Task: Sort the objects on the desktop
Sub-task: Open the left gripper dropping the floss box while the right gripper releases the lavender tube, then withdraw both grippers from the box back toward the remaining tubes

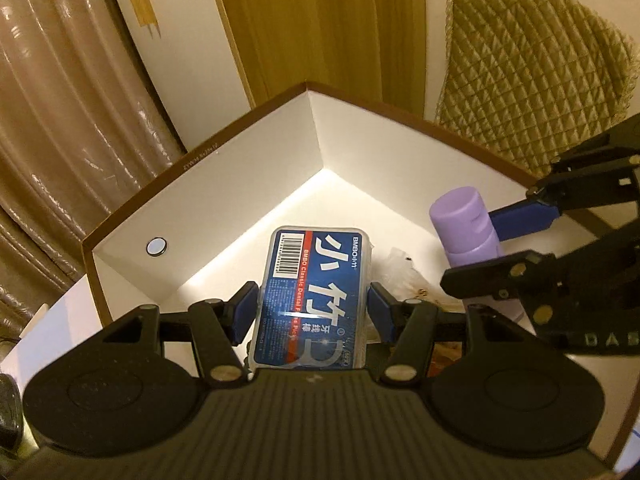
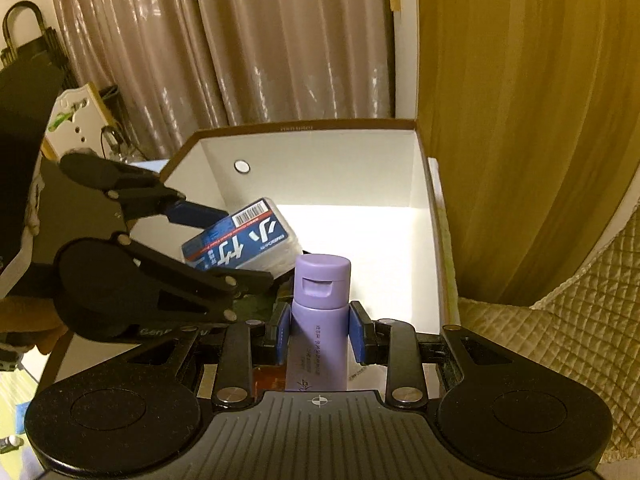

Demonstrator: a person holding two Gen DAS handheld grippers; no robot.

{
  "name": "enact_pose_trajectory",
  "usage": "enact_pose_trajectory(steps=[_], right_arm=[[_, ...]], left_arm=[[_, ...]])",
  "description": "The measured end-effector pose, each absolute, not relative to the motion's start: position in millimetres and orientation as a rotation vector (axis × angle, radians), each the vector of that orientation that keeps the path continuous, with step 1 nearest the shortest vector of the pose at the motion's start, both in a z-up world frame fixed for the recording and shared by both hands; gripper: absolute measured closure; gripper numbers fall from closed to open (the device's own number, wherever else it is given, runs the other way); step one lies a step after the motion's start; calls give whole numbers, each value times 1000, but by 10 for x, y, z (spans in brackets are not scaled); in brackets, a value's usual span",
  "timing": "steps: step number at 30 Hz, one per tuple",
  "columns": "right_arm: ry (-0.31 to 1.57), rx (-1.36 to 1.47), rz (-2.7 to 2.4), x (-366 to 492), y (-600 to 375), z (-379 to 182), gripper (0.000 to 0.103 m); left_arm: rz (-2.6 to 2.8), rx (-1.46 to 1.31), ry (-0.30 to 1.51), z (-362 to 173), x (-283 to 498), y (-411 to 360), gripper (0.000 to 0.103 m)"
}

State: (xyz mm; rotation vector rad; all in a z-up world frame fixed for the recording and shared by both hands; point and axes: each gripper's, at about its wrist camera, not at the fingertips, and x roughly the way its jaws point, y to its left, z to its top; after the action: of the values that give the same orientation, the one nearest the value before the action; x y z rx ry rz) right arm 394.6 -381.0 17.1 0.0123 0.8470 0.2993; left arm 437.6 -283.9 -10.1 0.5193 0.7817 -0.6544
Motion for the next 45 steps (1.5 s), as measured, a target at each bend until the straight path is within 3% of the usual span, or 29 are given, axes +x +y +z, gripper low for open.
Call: enact_pose_trajectory(steps=[4, 15, 27, 45], right_arm=[[861, -1, 303, 3982, -3799, 126, 73], [898, -70, 327, 4136, -3650, 30, 73], [889, -97, 331, 4050, -3563, 68, 73], [793, -22, 338, 3204, -3601, 637, 72]], left_arm=[[-637, 488, 757, 1, 4392, -2757, 38], [-549, 413, 676, 332, 4251, -2248, 34], [-510, 384, 682, 426, 3976, -1862, 34], [-444, 300, 712, 593, 3083, -1578, 34]])
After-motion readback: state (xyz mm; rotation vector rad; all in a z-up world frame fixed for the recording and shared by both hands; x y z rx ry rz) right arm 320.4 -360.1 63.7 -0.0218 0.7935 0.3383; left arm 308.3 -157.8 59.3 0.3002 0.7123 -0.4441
